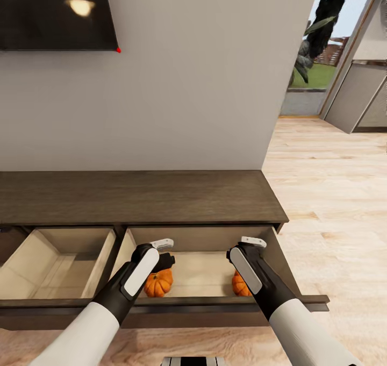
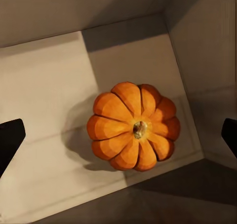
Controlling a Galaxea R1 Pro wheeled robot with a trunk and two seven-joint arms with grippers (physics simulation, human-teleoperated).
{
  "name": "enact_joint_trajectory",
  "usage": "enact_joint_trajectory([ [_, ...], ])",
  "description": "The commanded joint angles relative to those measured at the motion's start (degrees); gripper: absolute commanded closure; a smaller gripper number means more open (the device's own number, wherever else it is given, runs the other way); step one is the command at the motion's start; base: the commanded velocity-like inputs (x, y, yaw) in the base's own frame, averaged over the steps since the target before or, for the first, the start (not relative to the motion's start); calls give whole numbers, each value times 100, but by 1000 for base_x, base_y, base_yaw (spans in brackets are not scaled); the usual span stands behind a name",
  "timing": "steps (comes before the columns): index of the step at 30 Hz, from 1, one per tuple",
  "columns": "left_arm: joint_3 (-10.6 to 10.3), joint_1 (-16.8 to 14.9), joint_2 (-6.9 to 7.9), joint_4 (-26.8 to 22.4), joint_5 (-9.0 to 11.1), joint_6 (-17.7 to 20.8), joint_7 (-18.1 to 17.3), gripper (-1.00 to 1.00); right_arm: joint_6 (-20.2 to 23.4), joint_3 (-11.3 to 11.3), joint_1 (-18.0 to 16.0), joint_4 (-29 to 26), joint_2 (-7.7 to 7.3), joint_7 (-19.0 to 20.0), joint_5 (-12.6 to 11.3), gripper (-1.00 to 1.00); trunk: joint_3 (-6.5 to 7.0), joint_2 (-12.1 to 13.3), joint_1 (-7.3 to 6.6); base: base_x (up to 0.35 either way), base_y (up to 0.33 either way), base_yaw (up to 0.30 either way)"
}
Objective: Place each of the two pumpkins and all three candles from the living room inside a cabinet in the living room (use any cabinet), then make sure every cabinet is closed, and position the cauldron so it is next to a table in the living room.
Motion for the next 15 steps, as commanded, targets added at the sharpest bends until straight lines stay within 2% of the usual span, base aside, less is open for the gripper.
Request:
enact_joint_trajectory([
  [1,-10,-4,2,-6,59,2,59,-100,17,13,-5,-6,-3,-51,-46,-100,18,0,-3,0,0,0],
  [15,8,-4,12,-7,59,3,56,-100,24,13,-5,-6,-3,-60,-47,-100,328,18,-39,0,0,0],
])
